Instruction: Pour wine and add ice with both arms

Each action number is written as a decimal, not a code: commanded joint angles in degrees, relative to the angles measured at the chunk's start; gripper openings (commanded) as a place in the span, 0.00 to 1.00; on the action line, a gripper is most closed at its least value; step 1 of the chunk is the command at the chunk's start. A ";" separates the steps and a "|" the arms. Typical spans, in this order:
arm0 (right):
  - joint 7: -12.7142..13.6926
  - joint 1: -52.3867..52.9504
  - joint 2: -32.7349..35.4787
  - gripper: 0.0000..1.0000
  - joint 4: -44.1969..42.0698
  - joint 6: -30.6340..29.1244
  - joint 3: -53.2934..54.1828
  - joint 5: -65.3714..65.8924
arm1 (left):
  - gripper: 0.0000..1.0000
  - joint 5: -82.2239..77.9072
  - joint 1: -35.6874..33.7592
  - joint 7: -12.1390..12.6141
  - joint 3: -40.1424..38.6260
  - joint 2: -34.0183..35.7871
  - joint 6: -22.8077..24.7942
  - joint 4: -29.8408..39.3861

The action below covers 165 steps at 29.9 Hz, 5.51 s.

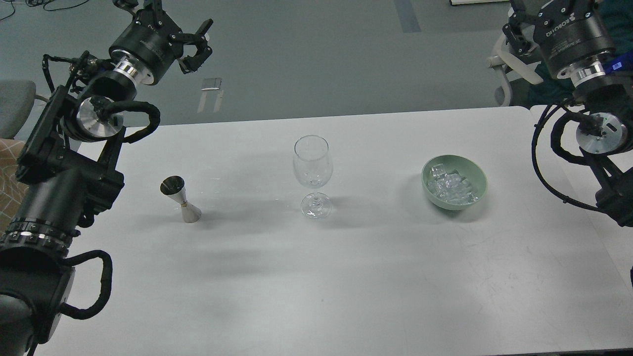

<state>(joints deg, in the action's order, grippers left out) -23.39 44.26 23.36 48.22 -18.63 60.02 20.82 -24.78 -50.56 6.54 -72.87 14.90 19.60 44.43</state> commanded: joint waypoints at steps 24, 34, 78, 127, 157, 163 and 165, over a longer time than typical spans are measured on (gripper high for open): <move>-0.17 -1.46 1.69 1.00 3.02 -0.36 -1.31 0.80 | 1.00 -0.09 1.25 0.76 0.09 -0.05 0.08 3.65; -0.17 -1.46 2.83 1.00 3.72 -0.27 -1.31 0.88 | 1.00 0.00 4.58 3.73 0.01 1.09 1.93 9.43; -0.26 -2.51 1.87 1.00 3.72 0.17 -2.54 0.97 | 0.93 19.33 68.84 14.03 -29.00 -6.63 -15.03 56.12; -0.25 -3.74 2.22 1.00 3.72 0.34 -2.80 3.52 | 0.94 7.82 51.35 13.15 -27.33 -14.90 -11.08 27.65; -0.26 -3.83 2.48 1.00 3.63 0.34 -3.68 3.61 | 0.84 7.03 42.74 13.85 -26.19 -14.90 -10.73 19.29; -0.26 -3.92 2.57 1.00 3.63 0.34 -3.77 3.61 | 0.73 7.03 42.82 13.41 -26.27 -14.90 -10.73 18.68; -0.26 -3.92 2.57 1.00 3.63 0.34 -3.77 3.61 | 0.73 7.03 42.91 13.41 -26.27 -14.90 -10.73 18.68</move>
<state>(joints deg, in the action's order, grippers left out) -23.65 40.40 25.91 51.85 -18.28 56.25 24.43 -17.75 -7.83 20.00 -99.09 0.00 8.88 63.13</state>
